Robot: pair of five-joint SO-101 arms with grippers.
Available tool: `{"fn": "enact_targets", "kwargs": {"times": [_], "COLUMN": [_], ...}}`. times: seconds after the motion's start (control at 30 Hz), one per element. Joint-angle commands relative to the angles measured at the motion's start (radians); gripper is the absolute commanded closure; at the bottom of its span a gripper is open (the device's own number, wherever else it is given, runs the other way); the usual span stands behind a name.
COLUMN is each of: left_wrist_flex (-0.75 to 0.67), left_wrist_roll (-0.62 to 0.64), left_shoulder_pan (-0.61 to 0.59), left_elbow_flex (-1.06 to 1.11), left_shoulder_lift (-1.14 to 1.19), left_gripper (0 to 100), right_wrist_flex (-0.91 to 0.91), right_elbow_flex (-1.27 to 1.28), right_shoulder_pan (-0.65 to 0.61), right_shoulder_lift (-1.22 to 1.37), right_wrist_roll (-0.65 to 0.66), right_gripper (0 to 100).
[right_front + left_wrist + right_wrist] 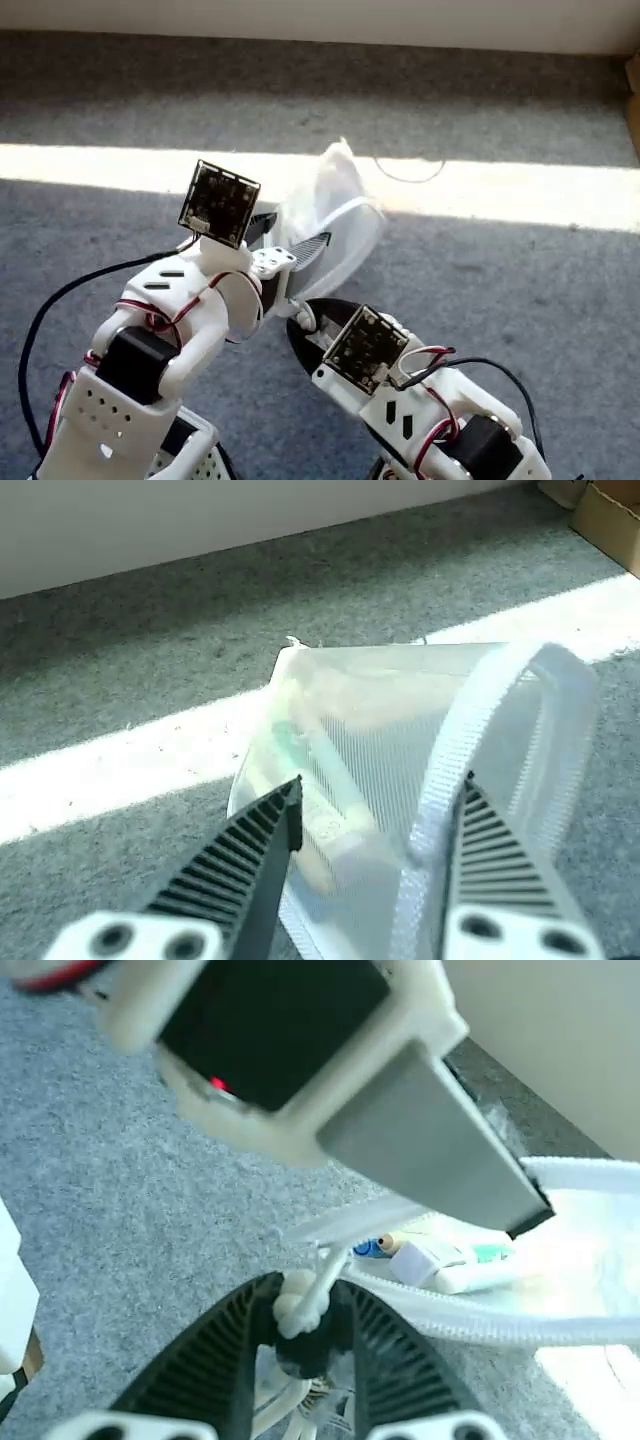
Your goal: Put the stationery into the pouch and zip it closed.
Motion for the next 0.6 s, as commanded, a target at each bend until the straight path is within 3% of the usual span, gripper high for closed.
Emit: {"fn": "enact_targets", "kwargs": {"times": [0.0, 0.2, 0.37, 0.57], "left_wrist_flex": [0.040, 0.189, 0.207, 0.242], "left_wrist_roll": [-0.014, -0.014, -0.020, -0.157], "left_shoulder_pan": [-0.028, -0.036, -0.036, -0.038], "left_elbow_flex": [-0.087, -0.245, -0.257, -0.257], "left_shoulder_lift": [-0.021, -0.021, -0.021, -0.021], "left_gripper": [77, 77, 77, 77], "right_wrist_flex": [-0.021, -0.124, -0.183, -0.183], "right_elbow_flex": [-0.008, 0.074, 0.113, 0.113], "right_shoulder_pan": [0.065, 0.139, 0.176, 0.237], "right_shoulder_lift": [-0.018, -0.018, -0.018, -0.019], "right_wrist_roll": [-0.008, -0.009, -0.009, -0.009], "right_gripper": [99.5, 99.5, 99.5, 99.5]}}
